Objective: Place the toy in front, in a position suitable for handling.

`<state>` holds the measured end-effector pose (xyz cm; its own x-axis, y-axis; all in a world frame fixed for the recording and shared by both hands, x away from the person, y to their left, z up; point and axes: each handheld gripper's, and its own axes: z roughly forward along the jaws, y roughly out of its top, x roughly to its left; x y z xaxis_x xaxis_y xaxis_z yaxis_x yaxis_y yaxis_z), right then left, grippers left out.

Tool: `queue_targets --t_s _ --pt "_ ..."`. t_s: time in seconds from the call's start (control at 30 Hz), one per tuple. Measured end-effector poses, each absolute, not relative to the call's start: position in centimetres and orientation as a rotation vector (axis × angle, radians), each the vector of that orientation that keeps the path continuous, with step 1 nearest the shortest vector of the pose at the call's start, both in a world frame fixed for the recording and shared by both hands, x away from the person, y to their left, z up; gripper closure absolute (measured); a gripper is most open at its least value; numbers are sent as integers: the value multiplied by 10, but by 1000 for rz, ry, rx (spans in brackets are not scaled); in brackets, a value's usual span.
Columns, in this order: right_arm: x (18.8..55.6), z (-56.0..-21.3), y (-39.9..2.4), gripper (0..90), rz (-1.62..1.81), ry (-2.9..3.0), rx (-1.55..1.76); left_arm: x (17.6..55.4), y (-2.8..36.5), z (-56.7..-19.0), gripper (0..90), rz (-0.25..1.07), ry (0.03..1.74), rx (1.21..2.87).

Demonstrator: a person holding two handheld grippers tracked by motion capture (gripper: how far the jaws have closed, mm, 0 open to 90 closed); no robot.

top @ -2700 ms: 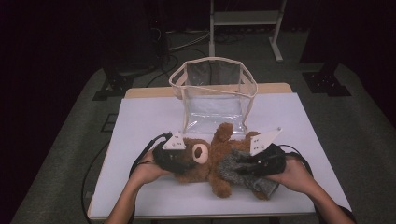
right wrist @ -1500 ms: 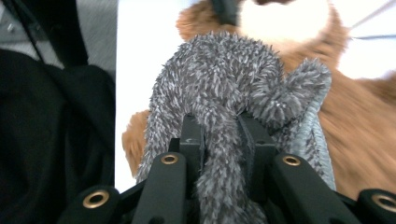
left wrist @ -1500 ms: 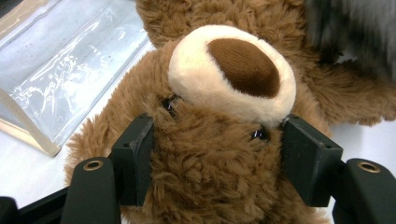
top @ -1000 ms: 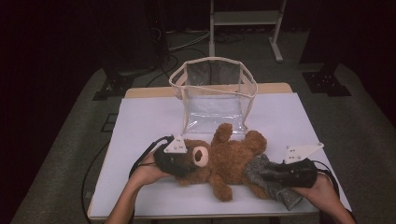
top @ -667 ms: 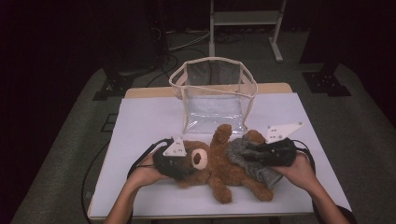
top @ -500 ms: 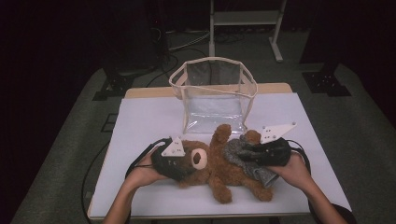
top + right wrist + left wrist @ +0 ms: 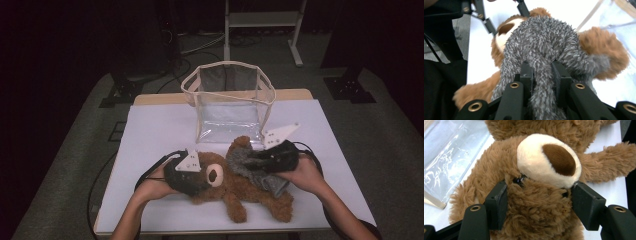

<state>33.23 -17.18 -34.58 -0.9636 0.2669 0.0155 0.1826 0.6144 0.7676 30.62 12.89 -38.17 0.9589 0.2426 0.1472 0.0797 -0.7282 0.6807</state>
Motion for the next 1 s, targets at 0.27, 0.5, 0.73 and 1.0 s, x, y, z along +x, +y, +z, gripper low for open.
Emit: queue_targets --t_s 0.27,0.5,0.73,1.0 --pt "349 -352 -183 730 1275 2732 475 307 133 -378 341 283 232 2380" --pt "341 -365 -181 732 1310 2782 450 306 136 -349 353 272 199 2292" --pt "343 -364 -181 732 1318 2791 454 320 127 -364 365 151 197 2282" --pt "343 -350 -144 732 1230 2777 323 316 129 -371 374 109 190 2279"
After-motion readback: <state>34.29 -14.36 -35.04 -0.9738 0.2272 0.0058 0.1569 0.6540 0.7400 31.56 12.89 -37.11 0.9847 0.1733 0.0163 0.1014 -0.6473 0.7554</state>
